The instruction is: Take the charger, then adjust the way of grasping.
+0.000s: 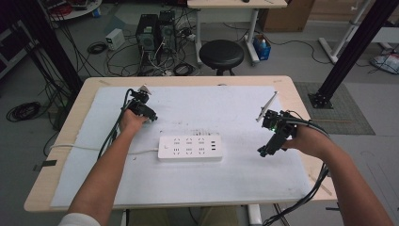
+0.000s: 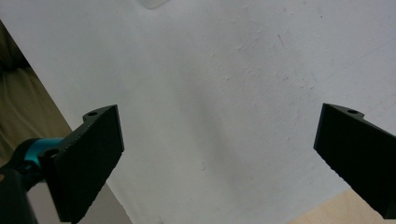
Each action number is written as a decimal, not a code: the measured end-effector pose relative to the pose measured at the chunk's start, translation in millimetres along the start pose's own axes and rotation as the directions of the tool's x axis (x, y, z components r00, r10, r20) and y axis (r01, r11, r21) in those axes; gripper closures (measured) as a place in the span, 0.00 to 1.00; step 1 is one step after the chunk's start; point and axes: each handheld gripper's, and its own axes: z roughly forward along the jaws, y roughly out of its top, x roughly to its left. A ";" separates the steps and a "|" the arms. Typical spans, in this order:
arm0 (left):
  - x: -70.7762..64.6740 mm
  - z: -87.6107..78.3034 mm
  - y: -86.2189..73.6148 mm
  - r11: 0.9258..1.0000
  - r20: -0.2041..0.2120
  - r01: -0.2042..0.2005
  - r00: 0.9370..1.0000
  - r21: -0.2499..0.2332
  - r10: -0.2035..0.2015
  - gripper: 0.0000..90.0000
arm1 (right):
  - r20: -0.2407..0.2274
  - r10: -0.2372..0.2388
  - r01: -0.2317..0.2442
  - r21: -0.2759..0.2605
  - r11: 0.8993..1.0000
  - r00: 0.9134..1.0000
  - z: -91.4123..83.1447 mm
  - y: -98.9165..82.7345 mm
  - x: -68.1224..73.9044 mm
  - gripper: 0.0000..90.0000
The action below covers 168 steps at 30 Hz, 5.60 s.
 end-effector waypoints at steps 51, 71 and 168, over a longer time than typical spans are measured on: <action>-15.1 -163.8 -86.7 0.923 0.141 -0.256 0.942 -0.287 0.305 0.47 | 0.051 -0.023 0.025 -0.053 0.998 0.998 -0.3 0.8 40.3 0.01; -26.9 -170.6 -92.4 0.894 0.151 -0.345 0.905 -0.285 0.397 0.47 | 0.054 -0.022 0.025 -0.062 0.998 0.998 2.8 11.1 44.8 0.01; -200.4 -152.0 -56.2 0.464 0.210 -0.719 0.419 -0.517 0.883 0.47 | -0.837 0.302 -0.768 -0.197 0.610 0.456 58.7 48.1 52.4 0.40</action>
